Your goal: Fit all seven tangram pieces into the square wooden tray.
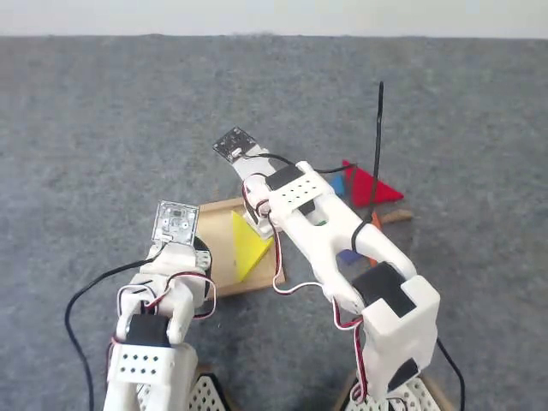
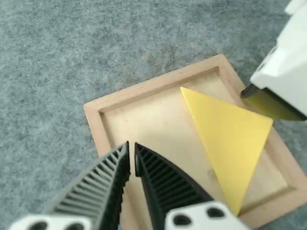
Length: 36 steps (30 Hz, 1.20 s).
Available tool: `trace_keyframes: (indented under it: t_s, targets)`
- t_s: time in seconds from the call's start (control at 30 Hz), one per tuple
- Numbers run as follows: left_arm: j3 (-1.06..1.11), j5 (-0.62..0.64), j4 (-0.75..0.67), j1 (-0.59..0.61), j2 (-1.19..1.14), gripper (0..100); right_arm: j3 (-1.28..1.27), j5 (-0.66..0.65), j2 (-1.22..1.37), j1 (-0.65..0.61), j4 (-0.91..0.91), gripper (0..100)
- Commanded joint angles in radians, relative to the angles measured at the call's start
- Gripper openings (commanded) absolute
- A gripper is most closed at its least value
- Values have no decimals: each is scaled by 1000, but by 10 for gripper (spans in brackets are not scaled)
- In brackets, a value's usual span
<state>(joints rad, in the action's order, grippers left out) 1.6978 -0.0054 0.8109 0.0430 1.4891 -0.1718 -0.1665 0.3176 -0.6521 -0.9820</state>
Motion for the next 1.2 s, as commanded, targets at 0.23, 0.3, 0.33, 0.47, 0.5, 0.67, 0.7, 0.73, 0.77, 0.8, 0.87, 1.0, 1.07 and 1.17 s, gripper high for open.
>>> trace_keyframes:
  t_s: [0.23, 0.3, 0.33, 0.47, 0.5, 0.67, 0.7, 0.73, 0.77, 0.8, 0.87, 1.0, 1.07, 1.17]
  targets:
    - [-8, 6, 5, 3, 12, 15, 34, 215, -54, -48, 88, 242]
    - [-8, 6, 5, 3, 12, 15, 37, 249, -16, -38, 88, 242]
    - [-8, 6, 5, 3, 12, 15, 38, 256, 12, -28, 88, 242]
    - [-8, 6, 5, 3, 12, 15, 46, 258, 94, 25, 84, 242]
    - [-8, 6, 5, 3, 12, 15, 52, 258, 110, 44, 79, 242]
    - [-8, 6, 5, 3, 12, 15, 60, 259, 111, 111, 54, 224]
    - [-8, 6, 5, 3, 12, 15, 58, 259, 108, 125, 47, 196]
    - [-8, 6, 5, 3, 12, 15, 58, 259, 108, 142, 45, 159]
    - [-8, 6, 5, 3, 12, 15, 58, 255, 108, 160, 45, 125]
    - [-8, 6, 5, 3, 12, 15, 58, 253, 108, 182, 48, 96]
    - [-8, 6, 5, 3, 12, 15, 58, 252, 113, 225, 51, 65]
    - [-8, 6, 5, 3, 12, 15, 58, 187, 104, 300, 45, 58]
    - [-8, 6, 5, 3, 12, 15, 58, 143, 104, 329, 42, 58]
    - [-8, 6, 5, 3, 12, 15, 58, 127, 102, 371, 41, 58]
